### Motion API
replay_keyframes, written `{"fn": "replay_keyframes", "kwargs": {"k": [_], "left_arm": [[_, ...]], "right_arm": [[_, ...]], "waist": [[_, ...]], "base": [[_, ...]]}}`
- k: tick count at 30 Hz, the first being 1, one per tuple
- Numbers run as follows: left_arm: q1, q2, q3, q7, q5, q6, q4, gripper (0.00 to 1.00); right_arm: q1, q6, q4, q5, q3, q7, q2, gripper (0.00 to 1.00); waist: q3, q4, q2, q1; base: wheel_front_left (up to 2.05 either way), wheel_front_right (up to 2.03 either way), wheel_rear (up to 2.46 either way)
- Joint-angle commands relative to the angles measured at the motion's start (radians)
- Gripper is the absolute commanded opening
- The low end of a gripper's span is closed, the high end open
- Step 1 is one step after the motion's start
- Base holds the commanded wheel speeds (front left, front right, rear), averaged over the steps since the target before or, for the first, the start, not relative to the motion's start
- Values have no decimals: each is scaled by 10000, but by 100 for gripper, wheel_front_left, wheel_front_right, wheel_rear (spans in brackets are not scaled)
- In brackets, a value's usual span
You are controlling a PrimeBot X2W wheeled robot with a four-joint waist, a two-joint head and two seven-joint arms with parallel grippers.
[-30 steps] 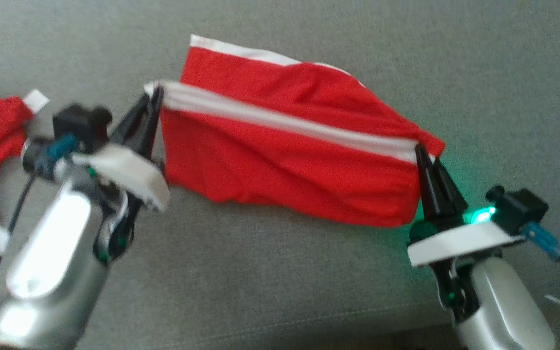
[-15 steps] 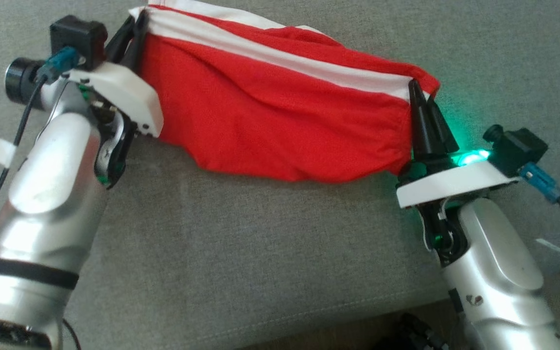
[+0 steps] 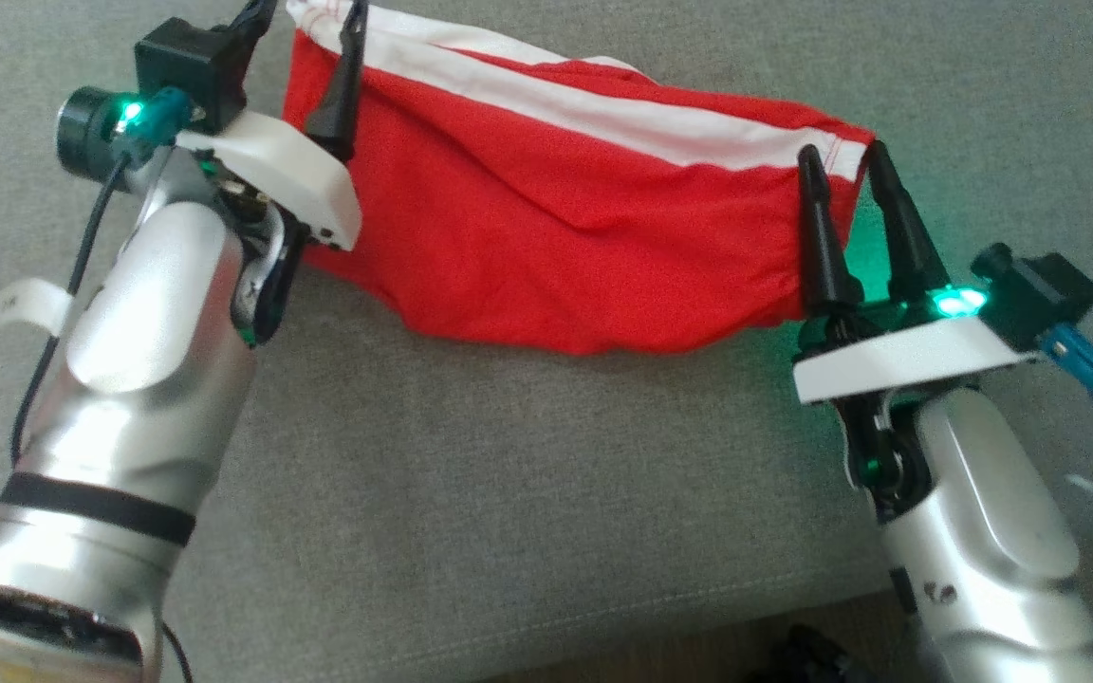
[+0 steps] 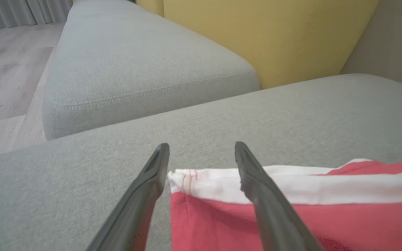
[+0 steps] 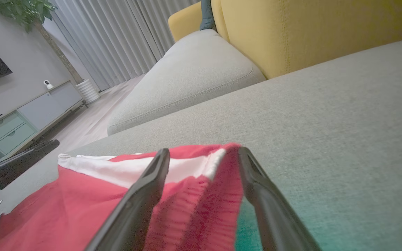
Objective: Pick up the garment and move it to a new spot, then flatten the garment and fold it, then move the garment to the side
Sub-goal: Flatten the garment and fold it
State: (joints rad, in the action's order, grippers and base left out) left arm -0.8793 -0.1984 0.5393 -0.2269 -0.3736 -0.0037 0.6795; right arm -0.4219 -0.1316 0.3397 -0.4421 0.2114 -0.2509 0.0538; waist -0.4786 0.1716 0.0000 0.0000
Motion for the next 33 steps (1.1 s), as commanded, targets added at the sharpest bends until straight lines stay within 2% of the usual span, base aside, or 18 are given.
{"fn": "replay_keyframes", "kwargs": {"k": [1, 6, 14, 23, 30, 31, 32, 33], "left_arm": [[17, -162, -228, -116, -58, -54, -436, 100], [1066, -109, -152, -67, -341, -74, -1157, 100], [2609, -538, -409, 1457, -974, 651, -2029, 100], [3155, -629, -979, 2887, -2016, 1069, -2194, 100], [3371, -660, -1082, 3550, -2569, 923, -2286, 100], [3388, -648, -1057, 3594, -2613, 868, -2323, 90], [3405, -633, -1019, 3648, -2656, 800, -2353, 55], [3418, -620, -983, 3686, -2688, 739, -2379, 29]], "right_arm": [[386, 9, -387, 186, 64, -108, -35, 100], [1091, 9, -763, 790, -471, -108, -35, 100], [2213, 9, -1473, 1523, -1489, -108, -35, 100], [2478, 9, -2093, 1668, -1681, -108, -35, 100], [2560, 9, -2247, 1555, -1496, -108, -35, 100], [2561, 9, -2252, 1551, -1492, -108, -35, 100], [2560, 9, -2254, 1551, -1492, -108, -35, 100], [2556, 9, -2253, 1551, -1492, -108, -35, 100]], "waist": [[133, -67, 0, 0], [559, -204, 0, 0], [1200, -361, 0, 0], [1269, -146, 0, 0], [1213, 54, 0, 0], [1213, 74, 0, 0], [1215, 92, 0, 0], [1218, 108, 0, 0]], "base": [[0, 0, 0], [0, 0, 0], [0, 0, 0], [0, 0, 0], [0, 0, 0], [0, 0, 0], [0, 0, 0], [0, 0, 0]]}}
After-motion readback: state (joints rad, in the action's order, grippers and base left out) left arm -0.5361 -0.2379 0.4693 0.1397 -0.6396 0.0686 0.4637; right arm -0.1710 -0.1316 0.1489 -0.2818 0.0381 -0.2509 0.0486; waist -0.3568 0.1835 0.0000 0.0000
